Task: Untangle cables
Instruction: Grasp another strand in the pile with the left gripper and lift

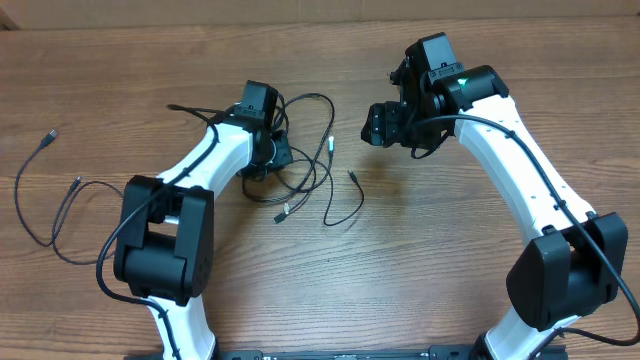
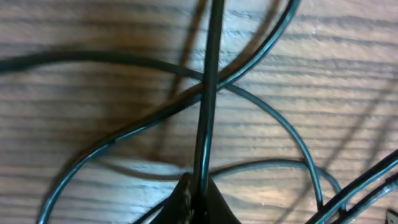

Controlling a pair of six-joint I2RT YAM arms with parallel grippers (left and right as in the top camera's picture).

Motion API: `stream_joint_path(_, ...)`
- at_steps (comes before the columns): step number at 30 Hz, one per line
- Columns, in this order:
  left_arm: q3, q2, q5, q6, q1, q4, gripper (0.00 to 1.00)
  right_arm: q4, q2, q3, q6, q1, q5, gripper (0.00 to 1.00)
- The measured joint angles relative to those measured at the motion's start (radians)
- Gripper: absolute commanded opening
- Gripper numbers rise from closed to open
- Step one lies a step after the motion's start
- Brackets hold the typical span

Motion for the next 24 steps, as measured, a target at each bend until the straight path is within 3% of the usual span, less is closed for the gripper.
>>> stream_joint_path(8,0.212,-0.054,0.126,-0.032,0.000,-0.071,0.04,0.008,0.000,0.000,0.000,0.000,0.000,0.81)
stream_joint_path(14,0.411,-0.237,0.208,-0.051,-0.019,-0.116,0.04,0.020,0.000,0.000,0.000,0.000,0.000,0.79)
stream_joint_path(24,0.518,-0.493,0.215,-0.103,-0.118,-0.056,0.04,0.045,0.000,0.000,0.000,-0.004,0.019,0.80)
